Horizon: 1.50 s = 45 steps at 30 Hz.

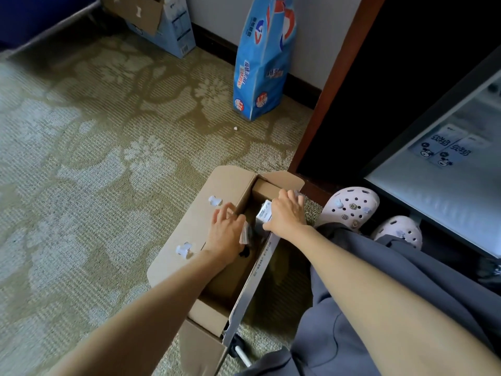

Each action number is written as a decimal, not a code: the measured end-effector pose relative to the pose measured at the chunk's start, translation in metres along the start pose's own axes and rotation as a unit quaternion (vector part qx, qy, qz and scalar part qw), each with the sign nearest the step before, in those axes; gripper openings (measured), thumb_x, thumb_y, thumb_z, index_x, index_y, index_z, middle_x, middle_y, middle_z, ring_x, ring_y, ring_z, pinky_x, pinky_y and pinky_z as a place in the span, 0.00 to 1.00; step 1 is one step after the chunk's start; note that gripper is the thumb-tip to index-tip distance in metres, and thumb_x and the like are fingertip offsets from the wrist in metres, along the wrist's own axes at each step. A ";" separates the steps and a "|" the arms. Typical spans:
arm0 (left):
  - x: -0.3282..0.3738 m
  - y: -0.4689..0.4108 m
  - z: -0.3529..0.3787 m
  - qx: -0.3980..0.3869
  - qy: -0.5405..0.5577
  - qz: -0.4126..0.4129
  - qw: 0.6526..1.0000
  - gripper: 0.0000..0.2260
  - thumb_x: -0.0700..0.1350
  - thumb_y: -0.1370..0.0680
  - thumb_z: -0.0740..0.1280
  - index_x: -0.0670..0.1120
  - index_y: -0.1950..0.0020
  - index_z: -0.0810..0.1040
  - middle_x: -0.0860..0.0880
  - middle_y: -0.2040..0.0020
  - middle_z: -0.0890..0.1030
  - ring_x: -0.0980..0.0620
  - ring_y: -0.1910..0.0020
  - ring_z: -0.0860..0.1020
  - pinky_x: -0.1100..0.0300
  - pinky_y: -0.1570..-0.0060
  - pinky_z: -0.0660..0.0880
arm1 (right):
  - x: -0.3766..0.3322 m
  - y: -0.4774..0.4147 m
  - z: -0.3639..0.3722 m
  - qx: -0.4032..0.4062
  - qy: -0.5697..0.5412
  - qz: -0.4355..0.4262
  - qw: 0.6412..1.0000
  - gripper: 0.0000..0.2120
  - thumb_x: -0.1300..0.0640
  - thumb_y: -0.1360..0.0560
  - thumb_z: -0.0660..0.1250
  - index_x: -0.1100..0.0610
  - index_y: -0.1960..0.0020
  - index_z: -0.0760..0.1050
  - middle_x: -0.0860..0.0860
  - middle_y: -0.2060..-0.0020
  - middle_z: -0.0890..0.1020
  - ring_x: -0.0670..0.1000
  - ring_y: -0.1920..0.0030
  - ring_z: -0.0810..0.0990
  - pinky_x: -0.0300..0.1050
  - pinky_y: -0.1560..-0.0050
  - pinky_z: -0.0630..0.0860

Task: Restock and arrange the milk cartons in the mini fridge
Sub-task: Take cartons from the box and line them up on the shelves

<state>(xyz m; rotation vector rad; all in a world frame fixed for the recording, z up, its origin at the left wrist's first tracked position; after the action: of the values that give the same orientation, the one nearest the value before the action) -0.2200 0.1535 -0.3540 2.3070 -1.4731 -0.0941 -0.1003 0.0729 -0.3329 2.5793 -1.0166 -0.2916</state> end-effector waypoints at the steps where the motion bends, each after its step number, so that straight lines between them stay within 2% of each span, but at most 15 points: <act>1: 0.002 -0.001 -0.006 0.005 0.027 -0.012 1.000 0.24 0.53 0.29 0.71 0.46 0.36 0.70 0.46 0.32 0.70 0.46 0.26 0.55 0.53 0.29 0.49 | 0.000 0.001 -0.006 -0.003 -0.019 0.012 1.000 0.23 0.48 0.29 0.69 0.60 0.40 0.72 0.57 0.37 0.70 0.57 0.35 0.66 0.49 0.34 0.60; 3: 0.006 0.000 -0.024 0.010 0.085 -0.032 0.996 0.27 0.57 0.32 0.73 0.46 0.39 0.72 0.47 0.37 0.74 0.46 0.32 0.65 0.54 0.32 0.54 | 0.002 0.004 -0.021 -0.009 -0.064 0.032 0.997 0.24 0.48 0.30 0.69 0.61 0.40 0.72 0.58 0.38 0.73 0.57 0.36 0.70 0.49 0.36 0.64; 5: 0.007 0.000 -0.042 0.014 0.121 -0.039 0.992 0.28 0.53 0.34 0.75 0.46 0.40 0.71 0.47 0.41 0.76 0.45 0.39 0.72 0.53 0.39 0.63 | 0.006 0.009 -0.040 -0.007 -0.128 0.059 0.990 0.23 0.50 0.30 0.70 0.61 0.40 0.72 0.58 0.40 0.75 0.58 0.39 0.74 0.47 0.43 0.70; 7: 0.008 0.001 -0.065 0.021 0.161 -0.043 0.986 0.28 0.47 0.37 0.77 0.44 0.40 0.71 0.46 0.43 0.76 0.43 0.43 0.74 0.52 0.46 0.71 | 0.013 0.015 -0.058 0.012 -0.188 0.091 0.978 0.23 0.50 0.31 0.71 0.60 0.41 0.73 0.58 0.41 0.76 0.57 0.42 0.76 0.43 0.52 0.71; 9: 0.010 0.002 -0.091 0.039 0.169 -0.021 0.985 0.26 0.44 0.39 0.77 0.43 0.44 0.73 0.45 0.46 0.77 0.42 0.46 0.76 0.50 0.50 0.75 | 0.020 0.026 -0.075 0.037 -0.225 0.106 0.968 0.22 0.48 0.32 0.71 0.60 0.44 0.75 0.57 0.44 0.78 0.57 0.44 0.78 0.43 0.55 0.73; 13: 0.027 0.007 -0.140 0.077 0.153 0.032 0.985 0.23 0.41 0.34 0.72 0.45 0.40 0.72 0.45 0.44 0.76 0.42 0.45 0.76 0.49 0.51 0.77 | 0.041 0.057 -0.115 0.102 -0.276 0.106 0.950 0.16 0.49 0.33 0.71 0.59 0.50 0.78 0.56 0.50 0.82 0.55 0.51 0.80 0.46 0.57 0.76; 19: 0.083 0.009 -0.195 0.126 0.172 0.130 0.968 0.19 0.33 0.29 0.68 0.43 0.39 0.72 0.41 0.43 0.72 0.41 0.43 0.73 0.52 0.51 0.72 | 0.089 0.114 -0.167 0.214 -0.317 0.135 0.914 0.09 0.52 0.33 0.70 0.56 0.59 0.74 0.51 0.62 0.79 0.52 0.61 0.76 0.38 0.73 0.64; 22: 0.121 0.004 -0.207 0.137 0.153 0.180 0.962 0.22 0.31 0.28 0.65 0.44 0.35 0.71 0.40 0.42 0.73 0.38 0.42 0.73 0.51 0.49 0.71 | 0.121 0.139 -0.176 0.243 -0.321 0.153 0.902 0.08 0.54 0.31 0.69 0.58 0.57 0.75 0.50 0.65 0.78 0.51 0.62 0.75 0.38 0.74 0.64; 25: 0.165 -0.003 -0.213 0.123 0.120 0.217 0.961 0.28 0.28 0.28 0.61 0.47 0.30 0.67 0.38 0.41 0.72 0.36 0.44 0.74 0.51 0.54 0.71 | 0.157 0.155 -0.170 0.285 -0.339 0.200 0.874 0.13 0.54 0.32 0.70 0.62 0.53 0.77 0.54 0.57 0.82 0.52 0.59 0.77 0.37 0.71 0.67; 28: 0.210 -0.015 -0.210 0.108 0.079 0.232 0.964 0.25 0.28 0.27 0.59 0.46 0.31 0.66 0.37 0.43 0.74 0.37 0.46 0.76 0.53 0.58 0.69 | 0.194 0.166 -0.155 0.303 -0.369 0.243 0.844 0.13 0.55 0.31 0.71 0.63 0.51 0.78 0.54 0.56 0.83 0.49 0.59 0.76 0.33 0.71 0.67; 31: 0.251 -0.033 -0.200 0.083 0.062 0.246 0.964 0.24 0.29 0.25 0.58 0.46 0.32 0.67 0.37 0.43 0.76 0.38 0.46 0.77 0.51 0.57 0.74 | 0.231 0.170 -0.134 0.319 -0.391 0.287 0.814 0.12 0.57 0.32 0.72 0.64 0.53 0.78 0.56 0.57 0.83 0.51 0.61 0.77 0.37 0.71 0.68; 34: 0.284 -0.054 -0.185 0.061 0.053 0.276 0.958 0.20 0.29 0.26 0.58 0.42 0.36 0.69 0.36 0.45 0.77 0.37 0.47 0.78 0.52 0.57 0.75 | 0.265 0.166 -0.111 0.324 -0.400 0.331 0.791 0.12 0.57 0.31 0.72 0.64 0.53 0.77 0.57 0.56 0.83 0.51 0.62 0.76 0.37 0.72 0.65; 36: 0.303 -0.073 -0.170 0.041 0.054 0.293 0.954 0.17 0.28 0.27 0.57 0.38 0.40 0.69 0.34 0.46 0.77 0.36 0.48 0.78 0.52 0.60 0.73 | 0.289 0.155 -0.095 0.320 -0.397 0.364 0.780 0.13 0.57 0.31 0.71 0.65 0.52 0.77 0.59 0.54 0.83 0.53 0.60 0.78 0.38 0.68 0.66; 42: 0.341 -0.131 -0.127 0.000 0.070 0.294 0.953 0.19 0.27 0.27 0.56 0.40 0.39 0.69 0.36 0.46 0.76 0.36 0.48 0.77 0.48 0.55 0.76 | 0.345 0.108 -0.073 0.303 -0.369 0.401 0.782 0.11 0.58 0.28 0.68 0.66 0.52 0.77 0.61 0.55 0.82 0.58 0.53 0.79 0.43 0.61 0.69; 45: 0.355 -0.162 -0.110 -0.003 0.067 0.285 0.956 0.20 0.28 0.26 0.56 0.43 0.37 0.68 0.36 0.44 0.75 0.37 0.47 0.77 0.49 0.53 0.76 | 0.370 0.081 -0.063 0.309 -0.346 0.401 0.790 0.08 0.60 0.28 0.67 0.65 0.54 0.79 0.61 0.55 0.84 0.59 0.53 0.81 0.41 0.65 0.66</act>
<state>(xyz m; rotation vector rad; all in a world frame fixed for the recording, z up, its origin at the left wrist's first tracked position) 0.1055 -0.0685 -0.2572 1.7547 -1.9861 0.2147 0.1365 -0.2224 -0.2661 2.1924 -2.7372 -0.7950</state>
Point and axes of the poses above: each hand's wrist, its own y-axis away from the middle knuckle, its own z-axis out of the palm, x = y × z, the point moved 1 cm from there along -y, towards the middle knuckle
